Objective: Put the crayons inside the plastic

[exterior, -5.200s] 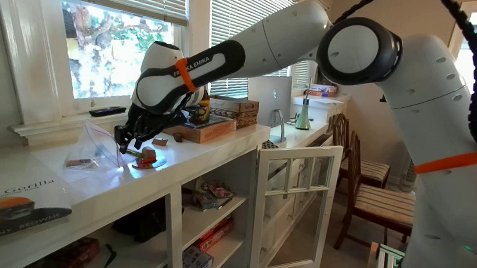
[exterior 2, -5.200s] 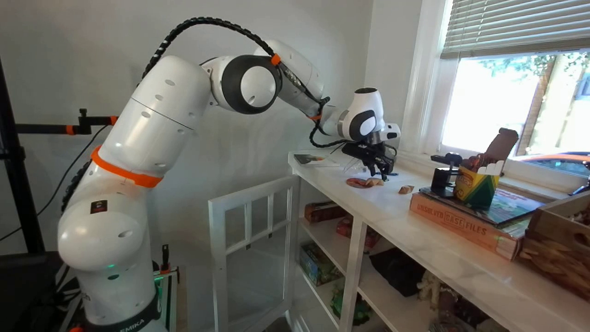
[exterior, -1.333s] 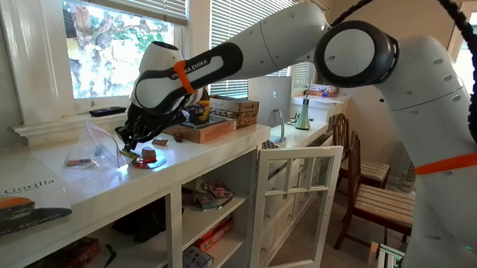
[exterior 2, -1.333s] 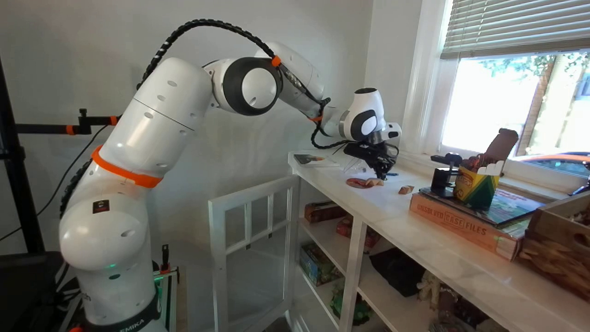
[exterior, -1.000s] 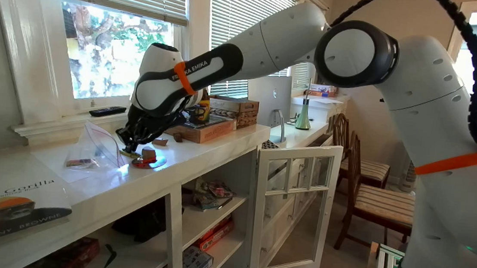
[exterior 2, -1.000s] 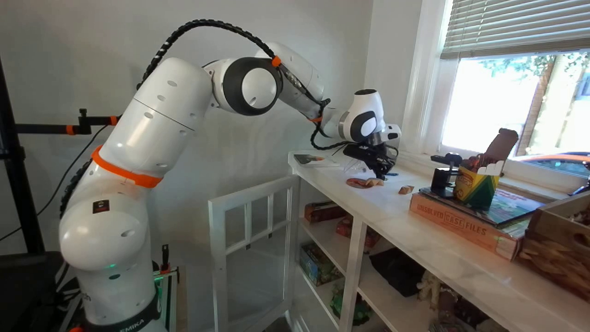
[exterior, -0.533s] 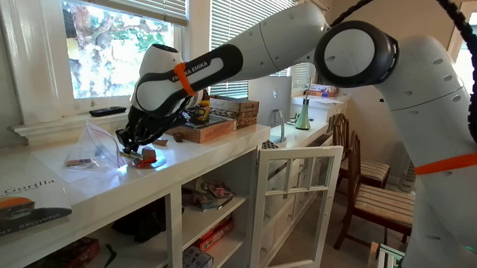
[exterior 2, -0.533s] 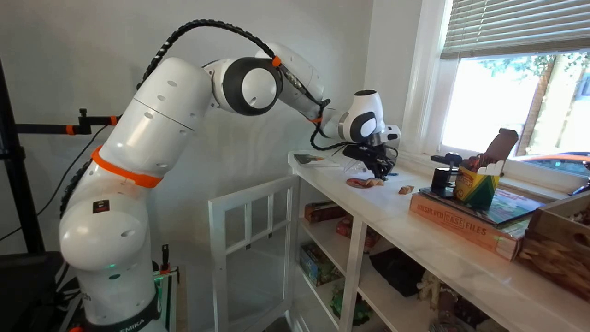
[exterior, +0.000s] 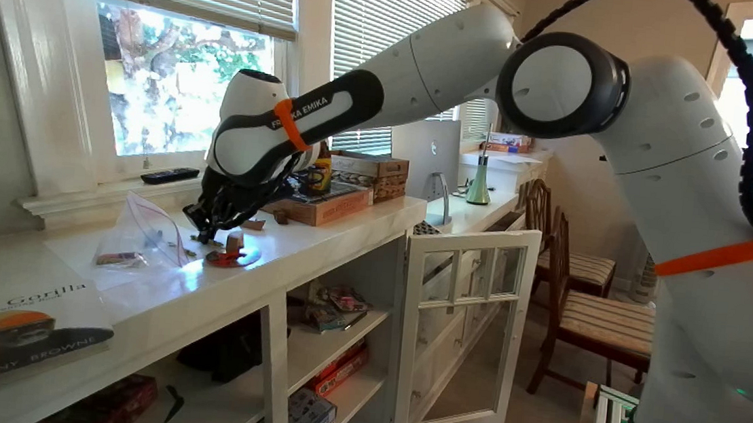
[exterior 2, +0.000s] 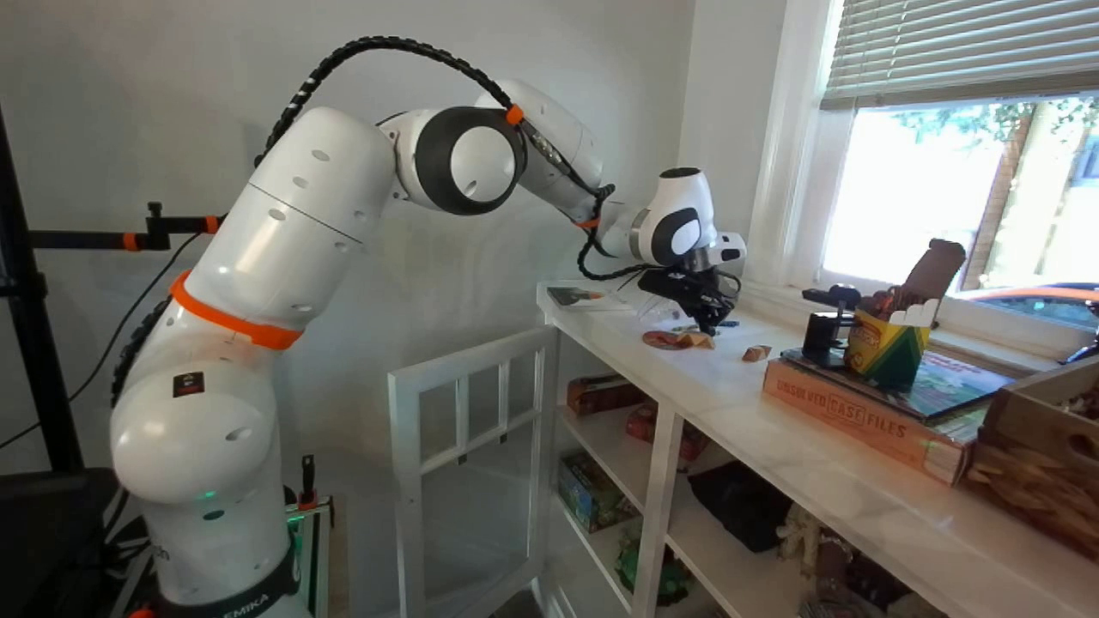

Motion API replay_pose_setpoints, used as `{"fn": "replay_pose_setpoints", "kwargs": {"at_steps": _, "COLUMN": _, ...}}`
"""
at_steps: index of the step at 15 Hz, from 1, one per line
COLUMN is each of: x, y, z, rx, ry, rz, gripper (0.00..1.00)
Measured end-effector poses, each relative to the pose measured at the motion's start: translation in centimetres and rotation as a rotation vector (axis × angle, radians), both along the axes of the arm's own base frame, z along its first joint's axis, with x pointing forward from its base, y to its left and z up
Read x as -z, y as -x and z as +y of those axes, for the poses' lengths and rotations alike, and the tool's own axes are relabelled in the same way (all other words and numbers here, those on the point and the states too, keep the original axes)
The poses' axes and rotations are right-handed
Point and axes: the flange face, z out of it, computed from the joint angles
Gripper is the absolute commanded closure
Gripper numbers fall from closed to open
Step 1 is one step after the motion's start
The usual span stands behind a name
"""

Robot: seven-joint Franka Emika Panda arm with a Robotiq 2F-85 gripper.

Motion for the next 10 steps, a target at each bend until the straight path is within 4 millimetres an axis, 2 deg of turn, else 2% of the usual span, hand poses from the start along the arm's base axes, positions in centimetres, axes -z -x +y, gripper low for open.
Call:
{"fn": "replay_pose_setpoints", "kwargs": {"at_steps": 8, "x": -0.09, "y": 0.02, "z": 0.07, "rx": -0.001, "ry": 0.000, "rz": -0.001, "gripper": 0.97}}
{"fn": "replay_pose_setpoints", "kwargs": {"at_steps": 10, "x": -0.68, "y": 0.11, "z": 0.27, "rx": -0.004, "ry": -0.002, "rz": -0.009, "gripper": 0.97}}
